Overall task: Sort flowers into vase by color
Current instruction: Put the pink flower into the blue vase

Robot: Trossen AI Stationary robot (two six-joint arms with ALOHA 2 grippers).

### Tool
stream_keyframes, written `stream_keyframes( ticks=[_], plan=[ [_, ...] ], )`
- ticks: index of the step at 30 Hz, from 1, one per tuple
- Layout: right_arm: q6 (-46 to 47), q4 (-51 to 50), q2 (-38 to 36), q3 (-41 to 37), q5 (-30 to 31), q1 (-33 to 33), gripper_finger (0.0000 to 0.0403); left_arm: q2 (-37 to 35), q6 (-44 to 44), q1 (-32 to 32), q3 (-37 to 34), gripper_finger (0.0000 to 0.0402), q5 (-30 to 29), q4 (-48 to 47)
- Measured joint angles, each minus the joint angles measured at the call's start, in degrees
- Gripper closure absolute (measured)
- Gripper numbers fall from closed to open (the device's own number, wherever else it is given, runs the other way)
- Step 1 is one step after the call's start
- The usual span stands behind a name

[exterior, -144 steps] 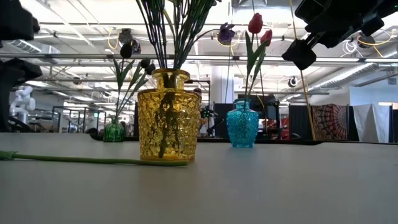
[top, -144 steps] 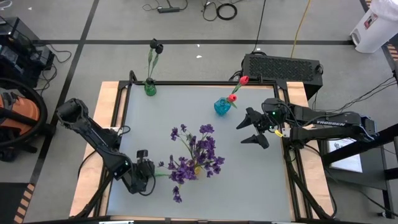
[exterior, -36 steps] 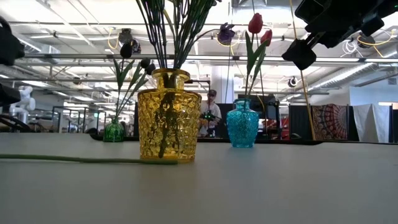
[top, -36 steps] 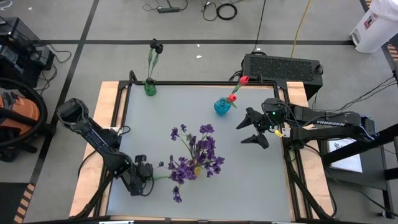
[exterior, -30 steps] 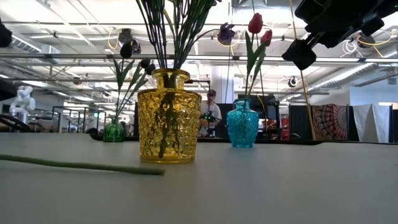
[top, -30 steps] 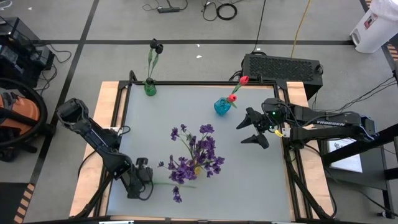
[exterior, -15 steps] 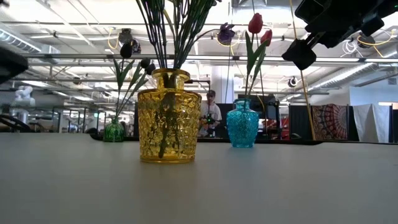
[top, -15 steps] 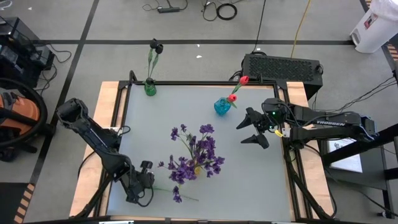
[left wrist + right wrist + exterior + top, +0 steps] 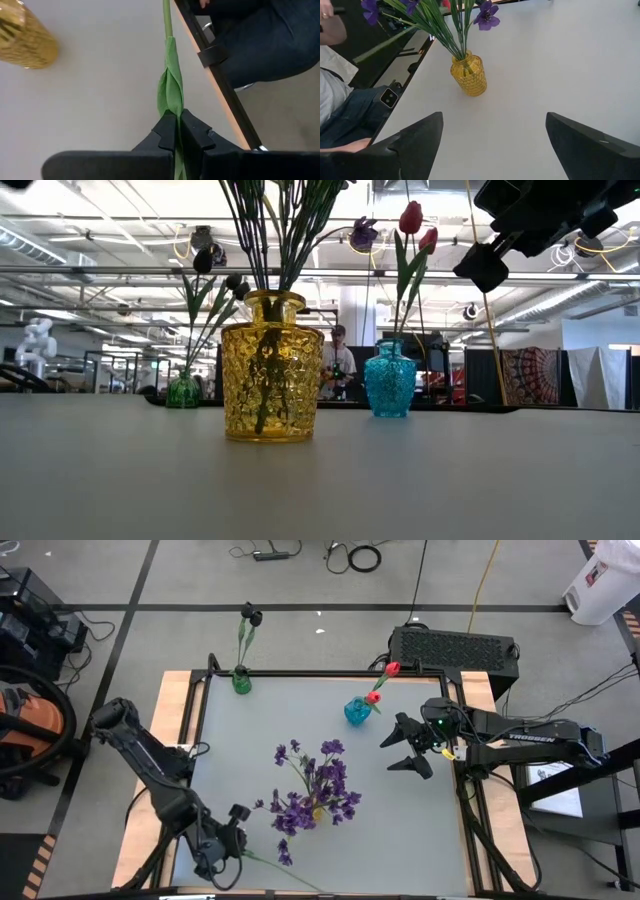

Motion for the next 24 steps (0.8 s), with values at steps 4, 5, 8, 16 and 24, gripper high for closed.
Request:
stream_keyframes(
  ticks=[4, 5, 8, 16, 24],
  plan=[
    [0.0, 0.0, 0.0, 0.0, 0.0, 0.0, 0.0057, 0.0, 0.0, 0.0, 6.7, 0.0389, -0.1, -8.0],
    [0.0, 0.0, 0.0, 0.0, 0.0, 0.0, 0.0057, 0.0, 0.1, 0.0, 8.4, 0.0389, -0.1, -9.4],
    [0.0, 0.0, 0.0, 0.0, 0.0, 0.0, 0.0057, 0.0, 0.1, 0.0, 14.0, 0.0389, -0.2, -14.2],
    [0.0, 0.0, 0.0, 0.0, 0.0, 0.0, 0.0057, -0.1, 7.8, 0.0, 27.8, 0.0389, -2.2, -19.7],
    [0.0, 0.0, 0.0, 0.0, 0.0, 0.0, 0.0057, -0.1, 24.4, 0.1, 37.9, 0.0389, -19.1, -20.6]
  ],
)
